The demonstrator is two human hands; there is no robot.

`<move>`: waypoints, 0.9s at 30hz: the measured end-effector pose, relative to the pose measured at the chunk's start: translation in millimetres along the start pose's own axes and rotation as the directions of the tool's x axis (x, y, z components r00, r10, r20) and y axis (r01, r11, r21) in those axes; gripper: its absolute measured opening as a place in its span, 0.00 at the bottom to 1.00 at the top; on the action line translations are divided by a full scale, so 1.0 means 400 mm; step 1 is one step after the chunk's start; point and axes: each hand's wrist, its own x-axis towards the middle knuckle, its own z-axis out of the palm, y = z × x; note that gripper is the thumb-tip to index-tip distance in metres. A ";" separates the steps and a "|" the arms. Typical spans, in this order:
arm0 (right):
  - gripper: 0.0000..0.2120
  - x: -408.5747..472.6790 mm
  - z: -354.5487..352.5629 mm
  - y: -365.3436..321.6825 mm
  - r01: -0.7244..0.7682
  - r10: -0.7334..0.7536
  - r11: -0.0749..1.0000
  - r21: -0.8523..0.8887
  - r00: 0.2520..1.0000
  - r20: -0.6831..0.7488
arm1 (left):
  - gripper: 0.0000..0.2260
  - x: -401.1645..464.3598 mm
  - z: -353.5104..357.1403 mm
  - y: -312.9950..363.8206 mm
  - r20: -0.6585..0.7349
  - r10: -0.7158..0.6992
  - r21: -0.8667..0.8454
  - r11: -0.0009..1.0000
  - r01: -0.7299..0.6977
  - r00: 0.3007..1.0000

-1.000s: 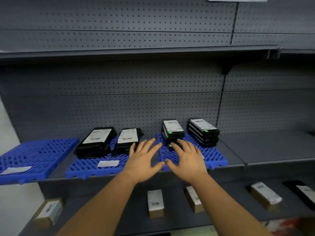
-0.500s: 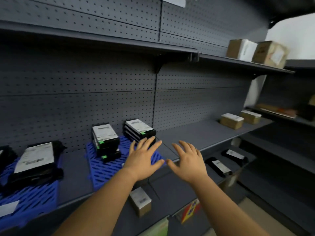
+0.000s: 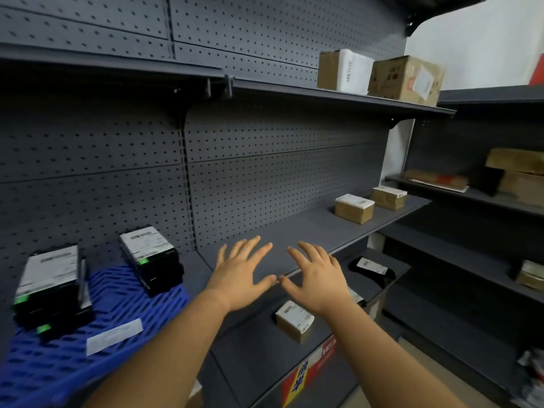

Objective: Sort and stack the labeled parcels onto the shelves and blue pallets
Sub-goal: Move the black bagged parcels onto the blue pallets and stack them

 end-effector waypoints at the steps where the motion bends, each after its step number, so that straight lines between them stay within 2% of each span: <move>1: 0.33 0.010 0.001 0.035 0.007 -0.007 1.000 -0.001 1.000 0.000 | 0.31 0.027 0.010 0.021 -0.006 -0.002 0.000 1.000 0.002 1.000; 17: 0.34 0.124 0.061 0.514 -0.097 0.097 0.995 -0.024 0.995 0.022 | 0.30 0.403 0.229 0.299 0.052 0.122 -0.028 0.992 -0.121 0.991; 27: 0.35 0.221 0.096 0.805 -0.196 0.199 0.976 -0.095 0.979 0.033 | 0.32 0.701 0.382 0.450 0.001 0.252 -0.111 0.962 -0.250 0.968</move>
